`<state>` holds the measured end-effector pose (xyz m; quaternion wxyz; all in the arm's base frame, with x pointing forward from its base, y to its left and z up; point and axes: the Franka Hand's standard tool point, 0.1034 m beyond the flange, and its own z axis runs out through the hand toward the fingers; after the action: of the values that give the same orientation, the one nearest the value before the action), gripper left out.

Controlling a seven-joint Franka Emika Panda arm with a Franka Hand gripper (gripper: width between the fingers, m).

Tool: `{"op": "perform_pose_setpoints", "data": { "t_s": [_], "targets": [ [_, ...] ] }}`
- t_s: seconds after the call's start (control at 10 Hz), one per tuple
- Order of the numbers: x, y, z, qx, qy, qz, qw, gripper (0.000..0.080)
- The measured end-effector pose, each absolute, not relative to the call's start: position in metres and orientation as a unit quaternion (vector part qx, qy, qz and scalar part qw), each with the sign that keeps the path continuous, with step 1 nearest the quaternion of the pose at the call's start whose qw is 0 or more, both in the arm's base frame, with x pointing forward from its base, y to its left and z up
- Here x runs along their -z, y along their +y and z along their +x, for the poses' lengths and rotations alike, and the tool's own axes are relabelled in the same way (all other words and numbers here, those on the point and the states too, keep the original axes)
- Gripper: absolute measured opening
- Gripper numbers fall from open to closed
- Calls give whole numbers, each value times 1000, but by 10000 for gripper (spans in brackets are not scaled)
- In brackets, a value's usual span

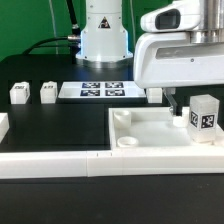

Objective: Assemble square table

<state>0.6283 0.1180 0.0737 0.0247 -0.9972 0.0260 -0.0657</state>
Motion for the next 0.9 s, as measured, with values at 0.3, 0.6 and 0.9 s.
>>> {"op": "perform_pose_setpoints", "data": {
  "t_s": [0.3,0.6,0.9],
  "targets": [
    [-74,119,628,63,91,-993,31,284],
    [-77,118,627,55,274,-960,36,288],
    [-77,117,627,27,464,-884,41,288]
  ]
}}
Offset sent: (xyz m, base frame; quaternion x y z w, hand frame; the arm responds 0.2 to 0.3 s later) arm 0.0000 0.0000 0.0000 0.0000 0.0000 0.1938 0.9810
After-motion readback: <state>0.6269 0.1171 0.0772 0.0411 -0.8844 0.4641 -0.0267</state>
